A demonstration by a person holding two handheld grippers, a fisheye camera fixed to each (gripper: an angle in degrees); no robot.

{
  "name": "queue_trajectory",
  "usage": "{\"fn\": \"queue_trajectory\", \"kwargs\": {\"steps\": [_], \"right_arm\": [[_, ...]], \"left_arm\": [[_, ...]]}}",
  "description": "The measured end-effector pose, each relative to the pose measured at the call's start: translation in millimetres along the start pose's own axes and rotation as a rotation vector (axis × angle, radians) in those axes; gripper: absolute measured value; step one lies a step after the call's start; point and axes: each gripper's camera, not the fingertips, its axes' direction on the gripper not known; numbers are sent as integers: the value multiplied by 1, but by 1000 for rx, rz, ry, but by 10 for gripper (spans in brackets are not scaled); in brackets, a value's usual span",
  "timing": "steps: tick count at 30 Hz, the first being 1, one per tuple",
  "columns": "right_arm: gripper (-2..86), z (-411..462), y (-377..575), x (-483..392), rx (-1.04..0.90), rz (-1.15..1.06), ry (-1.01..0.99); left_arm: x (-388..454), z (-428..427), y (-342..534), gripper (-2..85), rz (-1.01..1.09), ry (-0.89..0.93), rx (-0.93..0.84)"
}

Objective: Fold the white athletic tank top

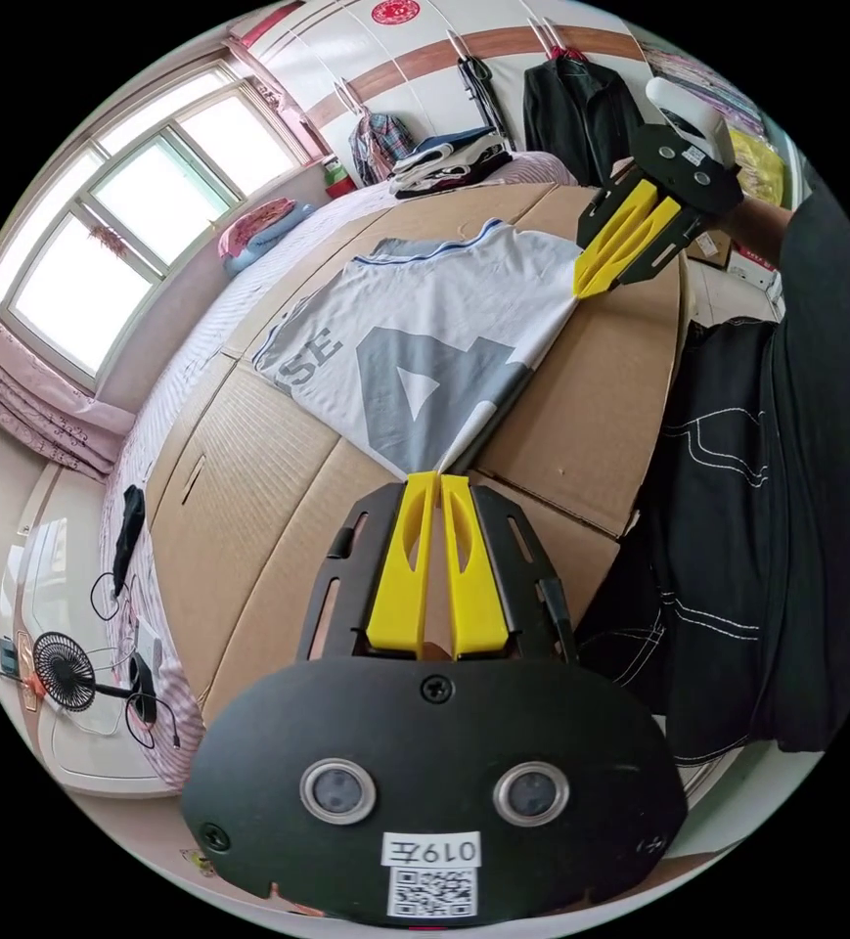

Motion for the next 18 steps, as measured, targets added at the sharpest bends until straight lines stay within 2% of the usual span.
{"fn": "queue_trajectory", "kwargs": {"steps": [13,18], "right_arm": [[-5,-15,8,-3,-97,-3,122],[35,-23,13,2,-108,4,133]], "left_arm": [[-10,5,-13,9,32,-20,-10],[-21,8,-18,9,23,-8,-7]]}}
